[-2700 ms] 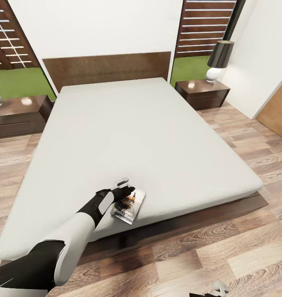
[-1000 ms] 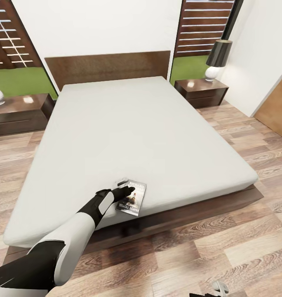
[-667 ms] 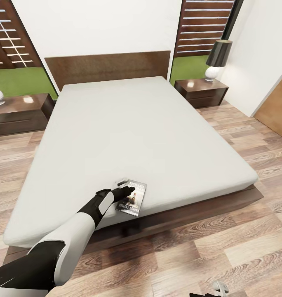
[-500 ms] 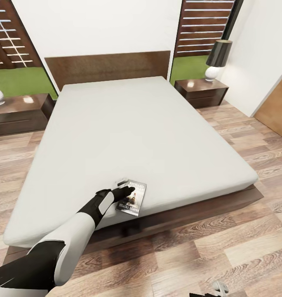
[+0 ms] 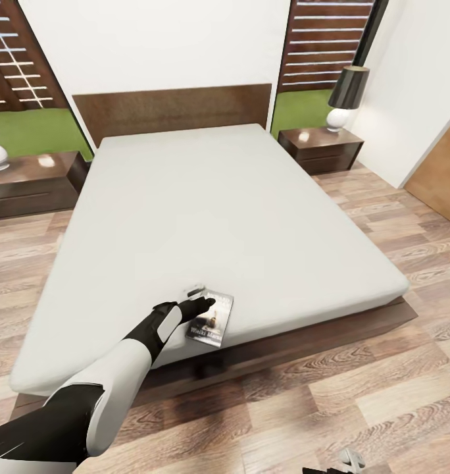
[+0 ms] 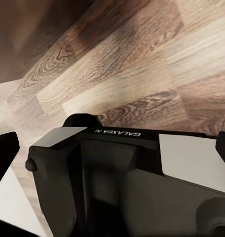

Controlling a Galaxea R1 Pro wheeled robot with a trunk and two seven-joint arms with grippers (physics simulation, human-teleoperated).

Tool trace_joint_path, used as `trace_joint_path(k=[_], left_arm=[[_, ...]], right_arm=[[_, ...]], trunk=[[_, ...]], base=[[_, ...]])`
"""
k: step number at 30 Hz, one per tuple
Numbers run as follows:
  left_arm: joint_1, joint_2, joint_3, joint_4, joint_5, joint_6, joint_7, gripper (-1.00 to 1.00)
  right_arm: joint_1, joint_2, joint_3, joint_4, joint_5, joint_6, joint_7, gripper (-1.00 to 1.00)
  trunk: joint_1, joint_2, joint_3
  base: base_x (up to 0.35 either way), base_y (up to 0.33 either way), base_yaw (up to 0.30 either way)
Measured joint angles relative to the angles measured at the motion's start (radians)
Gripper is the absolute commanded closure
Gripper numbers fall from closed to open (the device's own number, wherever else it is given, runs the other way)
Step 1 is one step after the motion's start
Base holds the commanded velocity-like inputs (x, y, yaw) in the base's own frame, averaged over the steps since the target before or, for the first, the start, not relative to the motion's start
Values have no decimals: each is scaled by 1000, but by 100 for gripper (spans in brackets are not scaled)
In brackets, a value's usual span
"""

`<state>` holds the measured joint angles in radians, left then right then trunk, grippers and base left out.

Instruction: In the bedroom, move the book from the bed onto either nightstand, and place the two sandals side by side next to the bed.

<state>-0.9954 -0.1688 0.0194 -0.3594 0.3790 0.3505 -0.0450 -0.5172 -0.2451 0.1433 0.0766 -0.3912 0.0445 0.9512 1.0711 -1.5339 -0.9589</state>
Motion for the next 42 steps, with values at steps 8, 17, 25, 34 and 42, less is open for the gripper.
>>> trace_joint_path(k=[8, 17, 25, 34, 42], left_arm=[[0, 0, 0, 0, 0, 0, 0, -100], [0, 0, 0, 0, 1, 1, 0, -100], [0, 12, 5, -1, 0, 6, -78, -100], [0, 70, 17, -1, 24, 8, -276, -100], [2, 94, 29, 14, 108, 33, -567, -100]], right_arm=[[0, 0, 0, 1, 0, 0, 0, -100], [0, 0, 0, 1, 0, 0, -1, -100], [0, 0, 0, 1, 0, 0, -2, -100], [0, -1, 0, 1, 0, 0, -2, -100], [0, -2, 0, 1, 0, -1, -3, -100]], trunk=[[-31, 56, 25], [-65, 119, 53], [-96, 175, 78], [-130, 238, 107], [-161, 294, 132]], base=[[0, 0, 0], [0, 0, 0], [0, 0, 0], [0, 0, 0], [0, 0, 0]])
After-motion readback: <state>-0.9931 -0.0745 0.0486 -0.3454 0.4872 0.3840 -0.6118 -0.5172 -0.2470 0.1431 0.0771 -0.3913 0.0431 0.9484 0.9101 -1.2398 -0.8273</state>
